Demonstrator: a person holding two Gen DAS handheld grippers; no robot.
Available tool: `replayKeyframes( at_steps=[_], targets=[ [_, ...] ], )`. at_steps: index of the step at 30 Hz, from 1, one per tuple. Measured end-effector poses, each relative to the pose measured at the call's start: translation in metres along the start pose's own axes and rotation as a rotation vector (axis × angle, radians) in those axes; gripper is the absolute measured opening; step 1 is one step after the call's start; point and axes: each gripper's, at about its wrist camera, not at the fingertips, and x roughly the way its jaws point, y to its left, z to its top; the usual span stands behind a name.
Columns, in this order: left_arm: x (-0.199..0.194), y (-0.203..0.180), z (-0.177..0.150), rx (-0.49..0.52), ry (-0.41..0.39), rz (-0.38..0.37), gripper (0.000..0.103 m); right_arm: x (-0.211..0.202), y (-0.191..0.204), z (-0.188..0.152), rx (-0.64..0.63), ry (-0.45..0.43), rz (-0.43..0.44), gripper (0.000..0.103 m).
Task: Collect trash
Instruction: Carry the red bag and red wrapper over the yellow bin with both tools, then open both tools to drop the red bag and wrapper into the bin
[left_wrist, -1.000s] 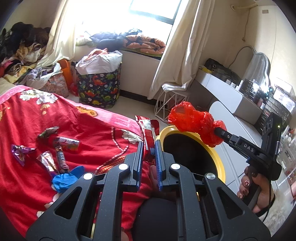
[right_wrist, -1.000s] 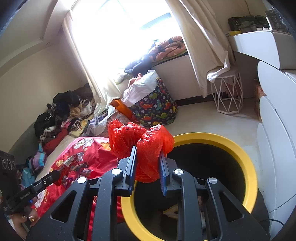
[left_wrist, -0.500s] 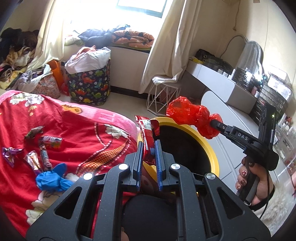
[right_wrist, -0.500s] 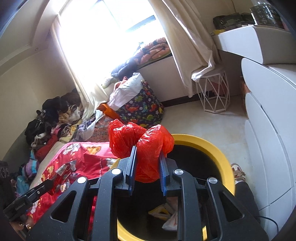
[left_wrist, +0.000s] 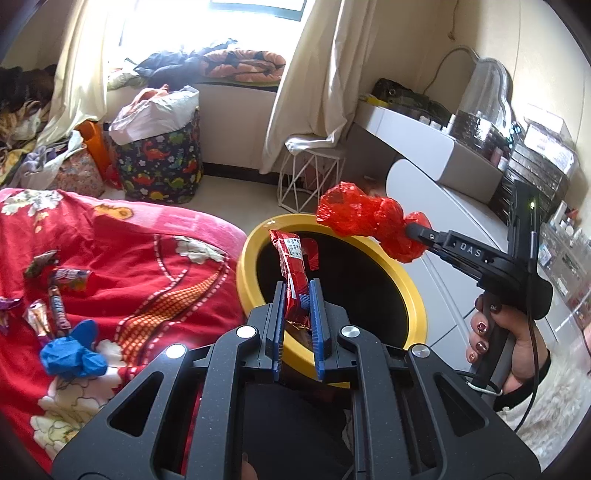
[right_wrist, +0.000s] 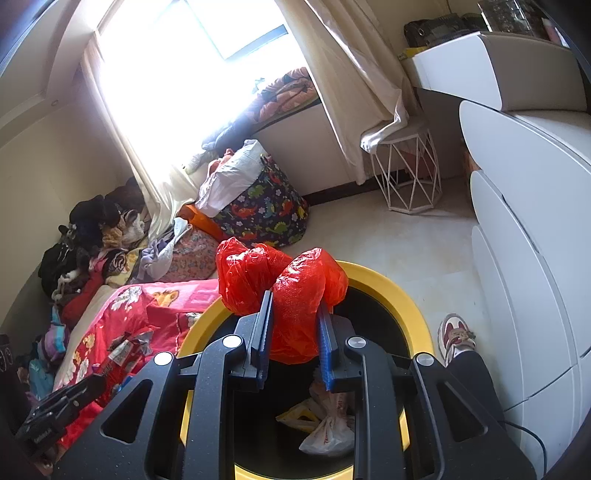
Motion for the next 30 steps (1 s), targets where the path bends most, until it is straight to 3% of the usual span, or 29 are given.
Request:
replayKeyframes(
  at_steps=[17, 22, 23, 24, 25, 26, 29, 30],
  targets=[
    [0.046, -0.023, -0.008, 0.021, 0.083, -0.033, 0.008, 0.009, -0.022, -0.004, 0.053, 0.051, -0.066, 0.021],
    [0.058, -0.026, -0.007, 0.025, 0.097, -0.036, 0.009, 0.013, -0.024, -0.004, 0.078, 0.062, -0.059, 0.029],
    [0.060, -0.026, -0.006, 0.025, 0.097, -0.039, 0.011, 0.013, -0.025, -0.003, 0.082, 0.060, -0.060, 0.036],
    [0.061, -0.026, -0.005, 0.021, 0.095, -0.040, 0.026, 0.013, -0.026, -0.003, 0.087, 0.058, -0.060, 0.047],
    [0.061, -0.026, -0.005, 0.014, 0.092, -0.038, 0.039, 0.012, -0.027, -0.003, 0.094, 0.052, -0.060, 0.051],
    [0.061, -0.024, -0.004, -0.004, 0.083, -0.035, 0.062, 0.011, -0.027, -0.003, 0.100, 0.044, -0.063, 0.055],
    [0.057, -0.019, -0.003, -0.042, 0.062, -0.049, 0.071, 0.009, -0.029, -0.002, 0.106, 0.036, -0.066, 0.062],
    [0.056, -0.018, -0.003, -0.044, 0.057, -0.044, 0.080, 0.010, -0.029, -0.002, 0.107, 0.033, -0.068, 0.064]
  ],
)
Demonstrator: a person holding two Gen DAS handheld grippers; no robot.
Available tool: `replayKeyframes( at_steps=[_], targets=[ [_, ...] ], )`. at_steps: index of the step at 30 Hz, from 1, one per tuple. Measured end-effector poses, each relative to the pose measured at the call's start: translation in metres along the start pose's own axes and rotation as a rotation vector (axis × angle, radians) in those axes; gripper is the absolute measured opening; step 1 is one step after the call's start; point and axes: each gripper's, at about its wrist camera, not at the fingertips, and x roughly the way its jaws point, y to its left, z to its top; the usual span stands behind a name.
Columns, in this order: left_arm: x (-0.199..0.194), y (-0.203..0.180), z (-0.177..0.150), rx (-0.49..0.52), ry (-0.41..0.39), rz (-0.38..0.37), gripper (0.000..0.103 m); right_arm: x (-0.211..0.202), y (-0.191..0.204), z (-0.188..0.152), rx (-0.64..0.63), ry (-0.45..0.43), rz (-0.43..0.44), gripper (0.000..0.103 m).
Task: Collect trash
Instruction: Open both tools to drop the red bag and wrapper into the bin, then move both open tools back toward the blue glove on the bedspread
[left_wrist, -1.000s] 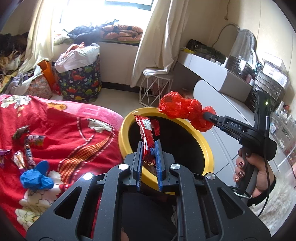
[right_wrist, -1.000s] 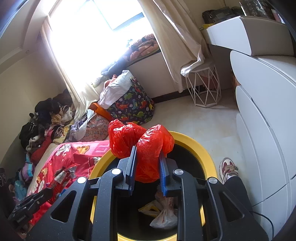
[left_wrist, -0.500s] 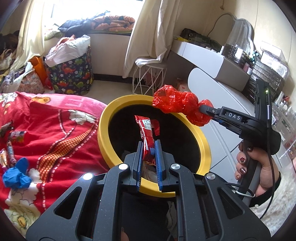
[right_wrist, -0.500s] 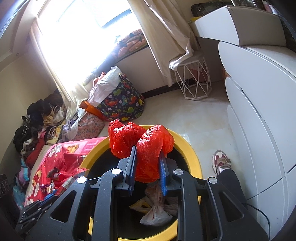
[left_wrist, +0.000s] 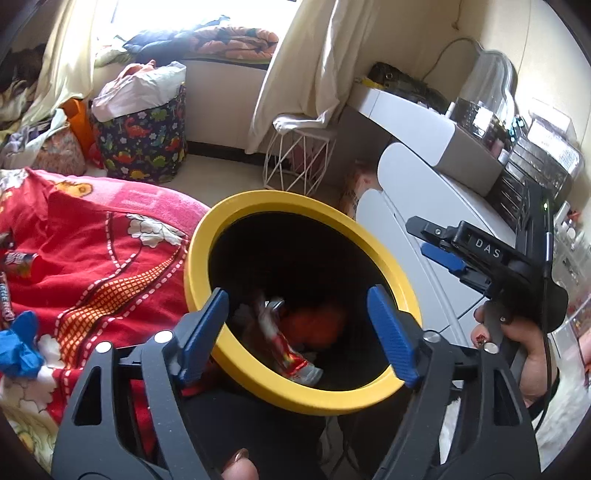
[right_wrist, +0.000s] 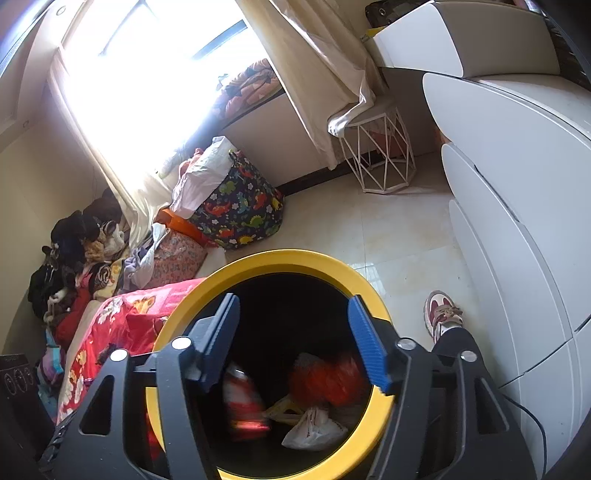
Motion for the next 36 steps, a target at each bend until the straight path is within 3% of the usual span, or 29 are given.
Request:
replayKeyframes(
  at_steps=[2, 16, 36],
  targets=[
    [-0.004, 0.002, -0.001, -0.011, -0.013, 0.012, 0.092, 0.001, 0.000, -0.001, 0.001, 0.000, -0.001, 0.066],
    [-0.029, 0.019, -0.001, -0.044, -0.057, 0.067, 0.092, -0.005, 0.012, 0.000, -0.043, -0.024, 0.011, 0.073],
    [-0.068, 0.052, 0.002, -0.084, -0.123, 0.137, 0.092, -0.021, 0.052, -0.003, -0.118, -0.040, 0.097, 0.082]
  ],
)
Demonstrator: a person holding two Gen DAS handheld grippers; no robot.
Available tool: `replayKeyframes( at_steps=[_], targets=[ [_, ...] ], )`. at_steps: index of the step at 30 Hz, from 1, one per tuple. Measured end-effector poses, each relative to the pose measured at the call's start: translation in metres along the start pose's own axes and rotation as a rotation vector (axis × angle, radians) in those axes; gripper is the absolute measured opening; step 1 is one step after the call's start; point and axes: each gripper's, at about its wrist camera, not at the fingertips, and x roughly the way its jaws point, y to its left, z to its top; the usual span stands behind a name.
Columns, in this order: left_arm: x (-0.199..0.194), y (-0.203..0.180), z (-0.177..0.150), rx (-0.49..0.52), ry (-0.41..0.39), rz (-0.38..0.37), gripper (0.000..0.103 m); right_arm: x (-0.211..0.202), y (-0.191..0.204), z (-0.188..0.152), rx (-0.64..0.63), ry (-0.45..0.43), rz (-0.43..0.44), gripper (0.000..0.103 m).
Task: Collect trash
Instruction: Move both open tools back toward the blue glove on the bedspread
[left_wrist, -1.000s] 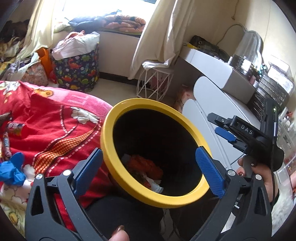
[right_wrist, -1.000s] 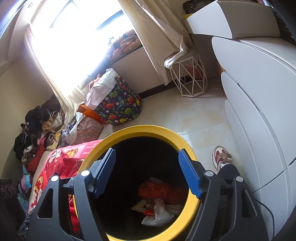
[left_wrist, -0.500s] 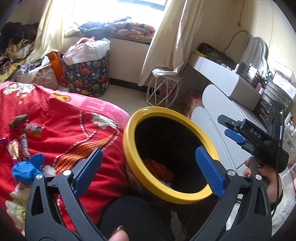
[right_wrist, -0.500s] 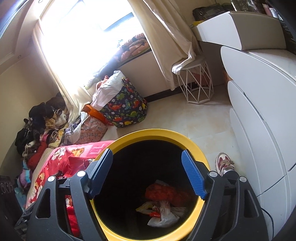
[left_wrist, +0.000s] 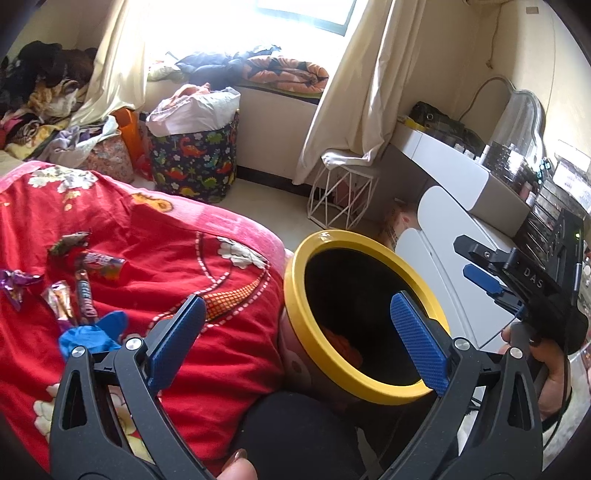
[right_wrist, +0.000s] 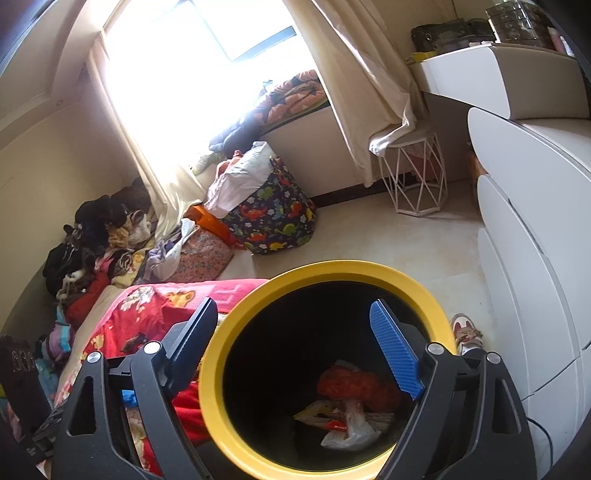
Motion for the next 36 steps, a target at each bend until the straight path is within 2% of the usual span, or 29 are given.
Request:
replayKeyframes(
  at_steps=[12, 36],
  targets=[
    [-0.017, 0.022, 0.009, -0.034, -0.051, 0.049, 0.092, -0.001, 0.032, -0.003, -0.058, 0.009, 0.044, 0.083],
    [-0.054, 0.106, 0.024, -0.181, -0.157, 0.183, 0.092, 0.017, 0.112, -0.030, -0.196, 0.083, 0.188, 0.084]
  ],
)
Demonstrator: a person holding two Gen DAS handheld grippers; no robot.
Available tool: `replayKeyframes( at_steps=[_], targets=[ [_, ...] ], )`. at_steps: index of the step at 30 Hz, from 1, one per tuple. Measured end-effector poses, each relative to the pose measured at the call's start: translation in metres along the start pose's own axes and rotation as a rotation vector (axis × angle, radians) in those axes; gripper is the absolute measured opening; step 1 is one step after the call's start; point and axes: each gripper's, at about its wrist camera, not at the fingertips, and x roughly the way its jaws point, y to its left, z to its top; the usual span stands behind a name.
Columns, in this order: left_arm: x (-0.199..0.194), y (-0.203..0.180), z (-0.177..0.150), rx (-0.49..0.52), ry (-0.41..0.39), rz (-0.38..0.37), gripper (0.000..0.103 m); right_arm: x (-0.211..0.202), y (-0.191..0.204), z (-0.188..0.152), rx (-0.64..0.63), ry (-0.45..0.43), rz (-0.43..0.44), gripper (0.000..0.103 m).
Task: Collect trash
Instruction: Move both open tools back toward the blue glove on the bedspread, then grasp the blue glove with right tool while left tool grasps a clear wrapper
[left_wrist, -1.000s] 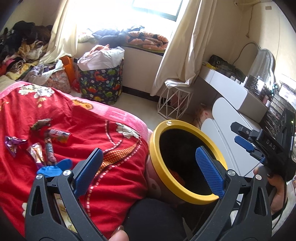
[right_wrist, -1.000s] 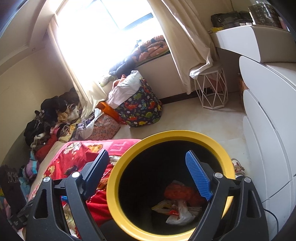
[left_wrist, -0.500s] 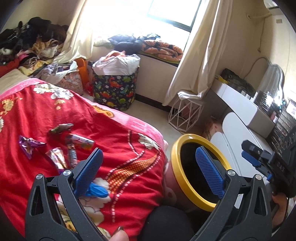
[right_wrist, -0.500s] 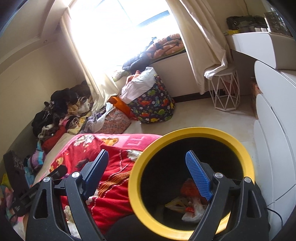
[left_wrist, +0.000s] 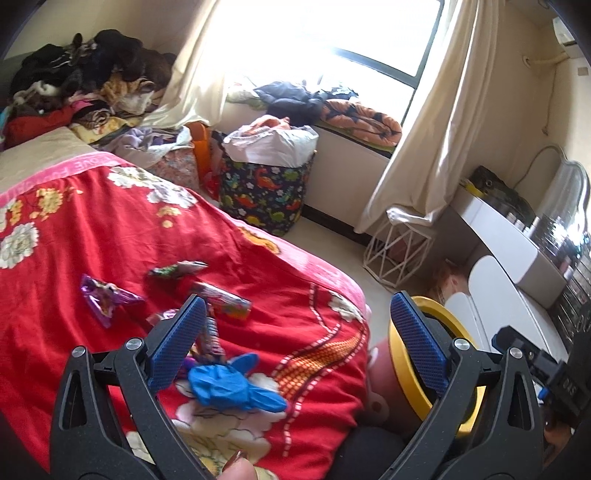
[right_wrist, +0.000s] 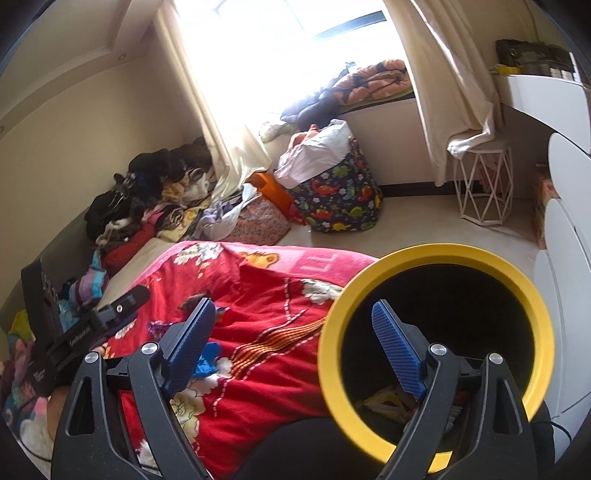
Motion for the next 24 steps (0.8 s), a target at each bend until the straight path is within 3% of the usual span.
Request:
replayKeyframes(
  at_steps=[24],
  targets=[
    [-0.003, 0.065, 0.005, -0.091, -0.011, 0.094, 0.092, 0.054, 0.080, -0.016, -0.177, 0.117, 0.128, 0.084]
  ],
)
